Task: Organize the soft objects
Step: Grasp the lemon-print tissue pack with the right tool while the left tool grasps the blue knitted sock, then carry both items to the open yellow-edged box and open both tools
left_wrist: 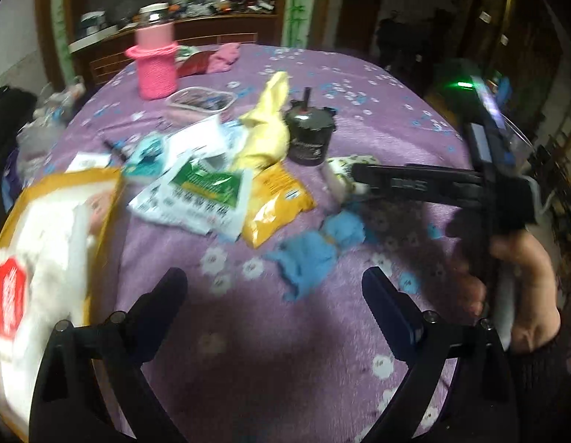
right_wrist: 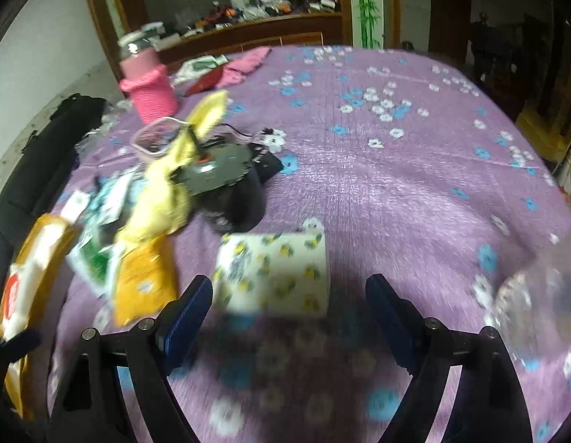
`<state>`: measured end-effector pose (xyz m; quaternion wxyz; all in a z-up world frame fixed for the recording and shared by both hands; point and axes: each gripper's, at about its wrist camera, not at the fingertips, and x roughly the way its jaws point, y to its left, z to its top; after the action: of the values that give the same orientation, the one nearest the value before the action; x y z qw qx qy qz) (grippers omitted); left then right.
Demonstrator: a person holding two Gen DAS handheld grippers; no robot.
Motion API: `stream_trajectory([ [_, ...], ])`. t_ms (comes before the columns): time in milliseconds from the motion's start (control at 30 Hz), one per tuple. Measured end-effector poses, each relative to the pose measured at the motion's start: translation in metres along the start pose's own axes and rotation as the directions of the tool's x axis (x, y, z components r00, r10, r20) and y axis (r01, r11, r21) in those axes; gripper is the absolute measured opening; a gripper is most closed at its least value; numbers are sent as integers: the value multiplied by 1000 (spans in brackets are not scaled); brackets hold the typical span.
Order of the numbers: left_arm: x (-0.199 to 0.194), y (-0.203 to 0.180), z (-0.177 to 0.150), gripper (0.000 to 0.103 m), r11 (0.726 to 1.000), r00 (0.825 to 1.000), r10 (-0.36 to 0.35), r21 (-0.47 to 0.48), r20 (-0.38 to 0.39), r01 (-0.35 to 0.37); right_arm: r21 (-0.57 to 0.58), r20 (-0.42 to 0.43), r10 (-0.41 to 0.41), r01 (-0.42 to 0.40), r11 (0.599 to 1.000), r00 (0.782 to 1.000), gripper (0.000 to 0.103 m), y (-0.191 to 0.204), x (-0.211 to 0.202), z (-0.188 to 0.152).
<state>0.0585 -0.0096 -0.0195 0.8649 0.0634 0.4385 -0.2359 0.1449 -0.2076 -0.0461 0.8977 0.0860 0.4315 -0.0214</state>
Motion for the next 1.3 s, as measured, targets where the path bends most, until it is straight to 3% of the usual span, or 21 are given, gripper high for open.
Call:
stream_trajectory([
  [167, 31, -8, 10, 92, 999, 998, -26, 36, -55, 28, -30, -69, 26, -28, 999, 997, 87, 9, 39, 14],
  [300, 55, -16, 14, 69, 997, 994, -17, 67, -105, 24, -47, -59, 35, -38, 998, 998, 84, 9, 53, 13],
  [333, 61, -17, 14, 64, 997, 992, -25, 69, -123, 34, -42, -56, 44, -46, 998, 997, 76, 8, 54, 13],
  [400, 64, -20, 14, 55, 995, 989, -76, 60, -125, 84, -24, -43, 59, -60, 998, 997, 74, 4, 52, 13],
  [500, 64, -30, 12, 43, 992, 988, -81, 87, -132, 93, 6, -29, 105, -105, 994, 994, 72, -8, 44, 3],
  [767, 71, -43, 11, 41, 991, 992, -17, 132, -127, 34, 57, 22, 184, -185, 981, 983, 71, -31, 28, -12],
  [833, 69, -44, 10, 28, 990, 992, -23, 133, -125, 39, 65, 26, 195, -196, 978, 980, 71, -33, 24, -15],
  [933, 57, -44, 8, 22, 992, 995, -9, 124, -100, 21, 60, 30, 200, -201, 978, 979, 71, -31, 19, -17],
  [1100, 14, -12, 8, 20, 997, 997, -78, 6, -28, 78, 12, 69, 151, -152, 988, 986, 71, -10, -8, -17],
  [1300, -36, 32, 7, 20, 994, 997, -38, -99, 62, 44, -89, 111, 116, -107, 990, 987, 71, 35, -46, -18],
])
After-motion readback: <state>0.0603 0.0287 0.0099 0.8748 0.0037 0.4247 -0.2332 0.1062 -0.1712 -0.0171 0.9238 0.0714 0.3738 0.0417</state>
